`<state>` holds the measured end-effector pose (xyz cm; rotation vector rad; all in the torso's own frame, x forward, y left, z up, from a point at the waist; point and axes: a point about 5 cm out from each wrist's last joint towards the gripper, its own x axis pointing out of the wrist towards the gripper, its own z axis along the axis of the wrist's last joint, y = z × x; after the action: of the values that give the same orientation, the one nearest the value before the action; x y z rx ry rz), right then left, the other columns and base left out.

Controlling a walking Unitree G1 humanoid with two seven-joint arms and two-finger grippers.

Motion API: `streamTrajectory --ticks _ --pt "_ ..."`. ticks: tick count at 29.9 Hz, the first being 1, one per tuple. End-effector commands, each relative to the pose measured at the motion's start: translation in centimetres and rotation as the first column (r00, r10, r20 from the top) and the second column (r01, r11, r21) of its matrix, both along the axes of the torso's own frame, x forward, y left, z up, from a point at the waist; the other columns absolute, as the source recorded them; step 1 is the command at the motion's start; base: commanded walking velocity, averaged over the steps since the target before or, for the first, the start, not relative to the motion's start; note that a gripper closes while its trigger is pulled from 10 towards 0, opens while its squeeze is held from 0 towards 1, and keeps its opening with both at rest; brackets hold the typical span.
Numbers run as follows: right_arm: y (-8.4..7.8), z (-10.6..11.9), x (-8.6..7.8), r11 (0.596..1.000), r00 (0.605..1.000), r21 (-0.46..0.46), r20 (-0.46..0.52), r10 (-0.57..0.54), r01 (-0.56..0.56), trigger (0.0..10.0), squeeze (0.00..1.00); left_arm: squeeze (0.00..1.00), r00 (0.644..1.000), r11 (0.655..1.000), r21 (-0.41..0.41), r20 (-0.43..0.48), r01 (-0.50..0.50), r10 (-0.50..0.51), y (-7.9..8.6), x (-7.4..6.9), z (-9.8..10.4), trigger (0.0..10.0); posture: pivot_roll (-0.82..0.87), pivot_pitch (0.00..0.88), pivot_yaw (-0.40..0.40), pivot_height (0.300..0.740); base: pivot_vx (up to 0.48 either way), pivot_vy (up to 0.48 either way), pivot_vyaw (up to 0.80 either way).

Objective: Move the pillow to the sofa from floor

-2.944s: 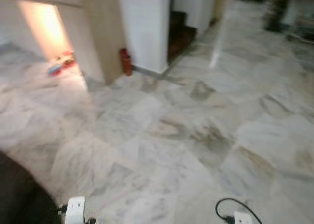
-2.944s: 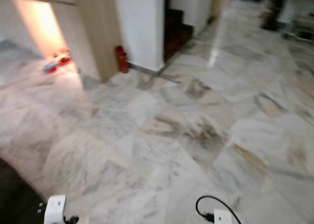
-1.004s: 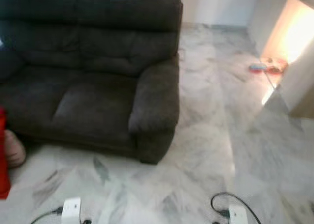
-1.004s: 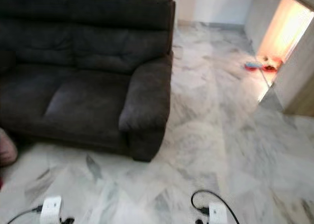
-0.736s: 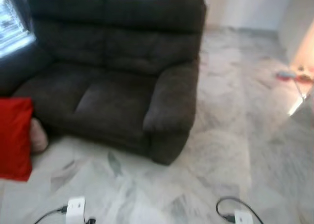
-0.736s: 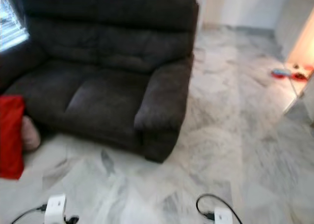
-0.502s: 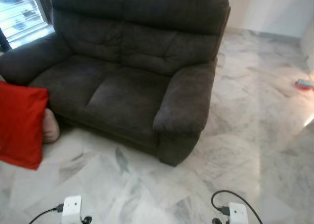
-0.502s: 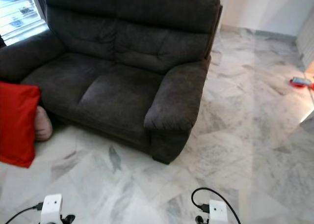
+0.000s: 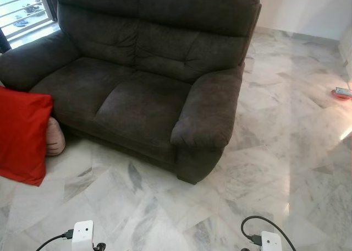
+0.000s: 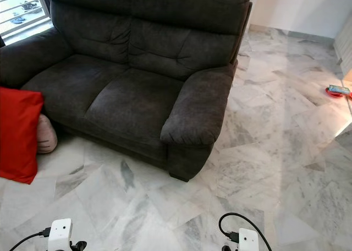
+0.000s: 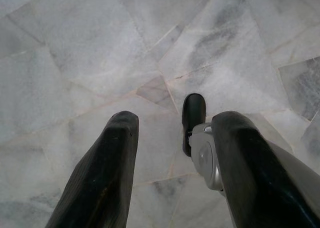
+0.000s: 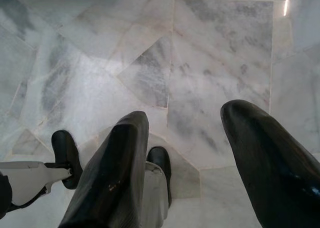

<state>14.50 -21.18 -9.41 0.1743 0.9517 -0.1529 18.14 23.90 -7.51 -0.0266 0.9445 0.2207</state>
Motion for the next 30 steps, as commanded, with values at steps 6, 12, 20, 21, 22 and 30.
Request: streamTrajectory --ticks 6,12,20,21,22,30 --pt "-0.08 -0.08 -0.27 1.0 1.0 0.004 -0.004 -0.012 0.012 10.0 0.0 0.0 1.0 1.0 -0.007 -0.007 -0.021 0.021 0.06 -0.2 -0.1 10.0 -0.03 0.039 -0.034 0.74 0.0 0.212 0.0" --pt "-0.09 -0.07 -0.24 1.0 1.0 0.001 -0.007 -0.001 0.001 10.0 0.0 0.0 1.0 1.0 -0.002 -0.002 -0.02 0.02 0.06 -0.15 -0.06 10.0 -0.02 0.04 -0.037 0.74 0.0 0.346 0.0" --pt "-0.19 -0.06 -0.26 1.0 1.0 -0.001 -0.006 -0.01 0.01 10.0 0.0 0.0 1.0 1.0 -0.002 -0.003 -0.022 0.022 0.01 -0.15 -0.08 10.0 -0.02 0.042 -0.038 0.74 0.0 0.366 0.0" --pt "-0.19 -0.06 -0.25 1.0 1.0 -0.001 -0.006 -0.009 0.009 10.0 0.0 0.0 1.0 1.0 -0.003 -0.004 -0.023 0.023 0.01 -0.15 -0.09 10.0 -0.02 0.042 -0.038 0.74 0.0 0.368 0.0" --pt "-0.19 -0.06 -0.25 1.0 1.0 -0.001 -0.005 -0.007 0.007 10.0 0.0 0.0 1.0 1.0 -0.003 -0.004 -0.023 0.023 0.0 -0.16 -0.09 10.0 -0.02 0.042 -0.038 0.74 0.0 0.364 0.0" --pt "-0.21 -0.03 -0.22 1.0 1.0 0.0 -0.002 -0.007 0.007 10.0 0.0 0.0 1.0 1.0 -0.007 -0.003 -0.023 0.023 -0.03 -0.14 -0.09 10.0 -0.02 0.045 -0.04 0.74 0.0 0.365 0.0"
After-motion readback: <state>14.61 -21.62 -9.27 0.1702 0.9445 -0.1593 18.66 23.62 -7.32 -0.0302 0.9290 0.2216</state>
